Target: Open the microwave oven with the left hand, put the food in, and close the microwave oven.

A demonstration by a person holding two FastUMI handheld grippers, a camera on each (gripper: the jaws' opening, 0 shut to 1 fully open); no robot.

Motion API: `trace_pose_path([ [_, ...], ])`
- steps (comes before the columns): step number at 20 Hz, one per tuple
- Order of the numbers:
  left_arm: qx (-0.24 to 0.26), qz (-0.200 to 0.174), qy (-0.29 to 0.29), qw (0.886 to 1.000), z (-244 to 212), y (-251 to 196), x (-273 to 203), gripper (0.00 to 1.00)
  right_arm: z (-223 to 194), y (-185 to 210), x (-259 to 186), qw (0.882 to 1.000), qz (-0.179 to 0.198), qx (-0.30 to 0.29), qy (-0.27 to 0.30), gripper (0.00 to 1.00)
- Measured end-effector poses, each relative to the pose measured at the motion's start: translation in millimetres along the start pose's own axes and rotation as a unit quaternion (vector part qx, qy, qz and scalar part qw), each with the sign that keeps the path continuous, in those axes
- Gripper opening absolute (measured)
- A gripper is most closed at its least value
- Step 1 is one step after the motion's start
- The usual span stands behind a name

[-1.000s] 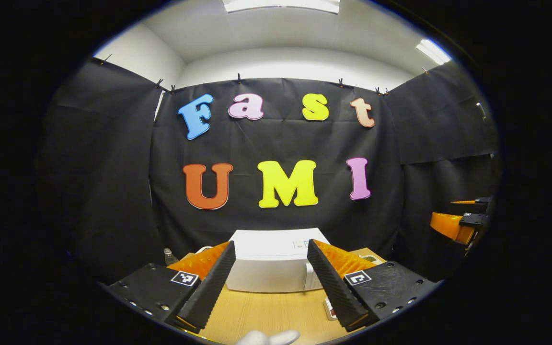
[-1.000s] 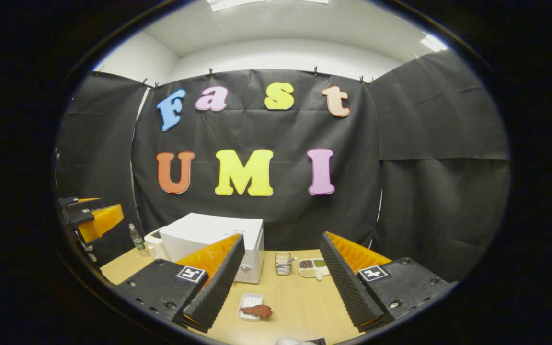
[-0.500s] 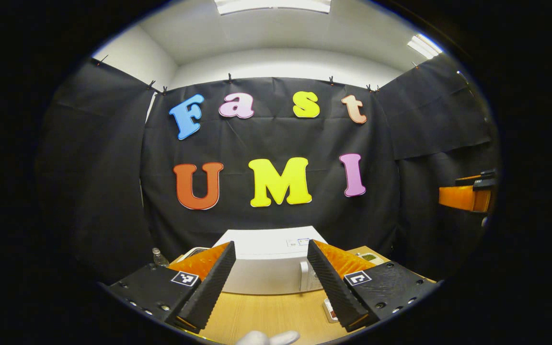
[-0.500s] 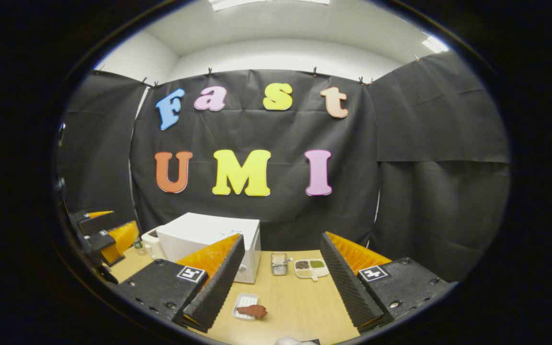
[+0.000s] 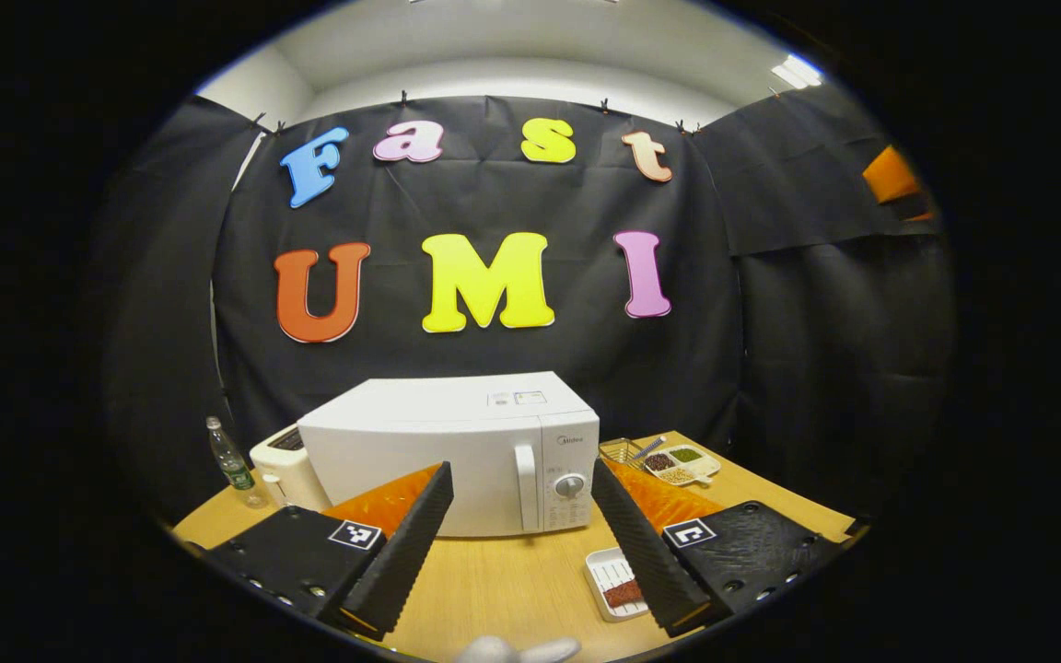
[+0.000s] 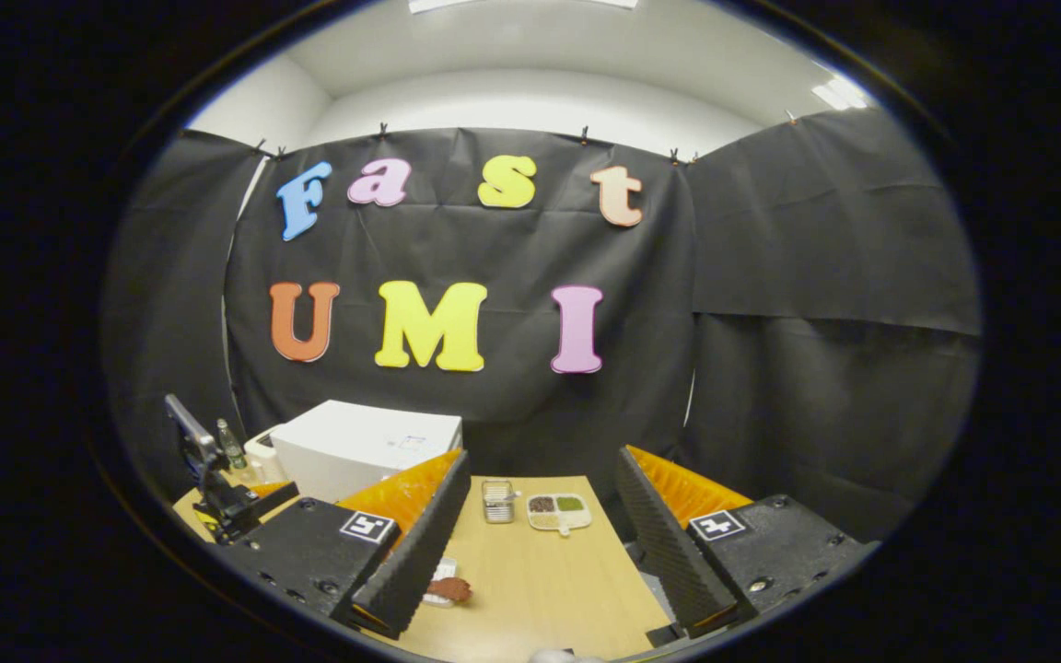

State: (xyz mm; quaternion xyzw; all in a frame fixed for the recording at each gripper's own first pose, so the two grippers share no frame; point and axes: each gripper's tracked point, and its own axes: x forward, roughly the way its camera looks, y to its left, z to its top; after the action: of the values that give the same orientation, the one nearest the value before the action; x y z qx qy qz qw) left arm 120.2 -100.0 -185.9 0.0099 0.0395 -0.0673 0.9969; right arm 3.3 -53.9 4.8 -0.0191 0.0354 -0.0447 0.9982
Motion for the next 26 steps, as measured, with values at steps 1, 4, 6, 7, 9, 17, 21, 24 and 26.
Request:
trace_pose_path([
  [1, 0.008, 0.004, 0.006, 1.000, -12, 0, 13, 0.95, -4, -2, 0, 1.000, -0.001, -0.004, 0.010, 0.93],
  [4, 0.016, 0.012, 0.033, 0.999, -45, 0, 56, 0.95, -11, -9, 0, 1.000, -0.008, -0.001, 0.027, 0.94],
  [6, 0.012, 0.011, 0.043, 0.999, -59, -1, 79, 0.95, -13, -10, 4, 0.999, -0.011, 0.016, 0.028, 0.93],
  [7, 0.011, 0.012, 0.045, 0.999, -66, 0, 91, 0.95, -17, -8, 6, 0.999, -0.009, 0.021, 0.034, 0.93],
  [9, 0.012, 0.021, 0.046, 0.999, -75, 4, 111, 0.95, -23, -7, 13, 0.999, -0.008, 0.020, 0.043, 0.93],
  [17, 0.007, 0.024, 0.066, 0.997, -101, 3, 155, 0.84, -33, 4, 35, 0.998, 0.007, 0.001, 0.057, 0.94],
  [21, -0.007, 0.032, 0.069, 0.997, -104, 10, 161, 0.72, -46, 1, 39, 0.997, 0.005, 0.015, 0.071, 0.94],
  [24, -0.030, 0.014, 0.074, 0.997, -111, 5, 176, 0.39, -55, 0, 41, 0.996, 0.004, 0.015, 0.083, 0.93],
  [26, -0.019, 0.014, 0.077, 0.997, -110, 4, 170, 0.26, -55, 5, 41, 0.996, 0.008, 0.013, 0.085, 0.94],
])
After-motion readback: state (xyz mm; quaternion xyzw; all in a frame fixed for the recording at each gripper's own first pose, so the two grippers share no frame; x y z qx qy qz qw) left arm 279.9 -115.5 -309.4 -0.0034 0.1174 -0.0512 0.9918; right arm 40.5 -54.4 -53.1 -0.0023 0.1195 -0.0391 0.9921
